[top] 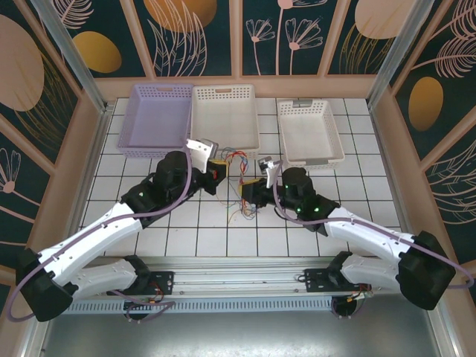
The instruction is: Untangle the cables
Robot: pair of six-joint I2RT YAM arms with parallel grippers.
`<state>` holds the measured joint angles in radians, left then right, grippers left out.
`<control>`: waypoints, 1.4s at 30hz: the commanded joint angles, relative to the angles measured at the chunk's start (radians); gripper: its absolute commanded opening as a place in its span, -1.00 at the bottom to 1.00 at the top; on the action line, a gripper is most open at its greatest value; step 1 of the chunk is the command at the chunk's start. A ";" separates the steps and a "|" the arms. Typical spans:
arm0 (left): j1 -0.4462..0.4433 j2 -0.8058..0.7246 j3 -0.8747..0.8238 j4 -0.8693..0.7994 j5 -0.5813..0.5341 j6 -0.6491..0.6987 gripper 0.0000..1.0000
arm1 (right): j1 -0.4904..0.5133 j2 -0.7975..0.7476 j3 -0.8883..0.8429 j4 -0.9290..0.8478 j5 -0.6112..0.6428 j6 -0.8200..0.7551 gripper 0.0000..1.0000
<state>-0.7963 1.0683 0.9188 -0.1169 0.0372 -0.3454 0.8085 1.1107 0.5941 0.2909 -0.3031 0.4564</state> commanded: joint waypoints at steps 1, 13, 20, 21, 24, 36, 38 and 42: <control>0.008 -0.047 -0.016 0.059 0.012 -0.009 -1.00 | 0.010 -0.001 -0.013 0.024 0.056 0.015 -0.95; 0.008 -0.170 -0.083 -0.063 -0.141 0.066 -1.00 | -0.039 -0.145 0.022 -0.422 0.481 0.020 -1.00; 0.009 -0.201 -0.089 -0.071 -0.201 0.070 -1.00 | -0.102 -0.156 0.057 -0.561 0.529 0.013 -1.00; 0.009 -0.204 -0.090 -0.073 -0.213 0.071 -1.00 | -0.113 -0.160 0.060 -0.580 0.536 0.014 -1.00; 0.009 -0.213 -0.096 -0.073 -0.219 0.072 -1.00 | -0.151 -0.177 0.056 -0.583 0.480 -0.003 -1.00; 0.008 -0.166 -0.104 -0.033 -0.019 0.054 -1.00 | -0.150 -0.328 0.004 -0.382 0.163 -0.080 -1.00; 0.009 -0.151 -0.105 -0.016 0.077 0.041 -0.80 | -0.149 -0.337 0.010 -0.359 0.112 -0.086 -1.00; 0.008 -0.130 -0.108 0.032 0.248 0.017 0.07 | -0.148 -0.332 0.032 -0.336 0.015 -0.087 -1.00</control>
<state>-0.7918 0.9325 0.8185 -0.1555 0.1093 -0.3107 0.6598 0.7837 0.6098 -0.1184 -0.1707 0.3939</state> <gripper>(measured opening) 0.501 0.053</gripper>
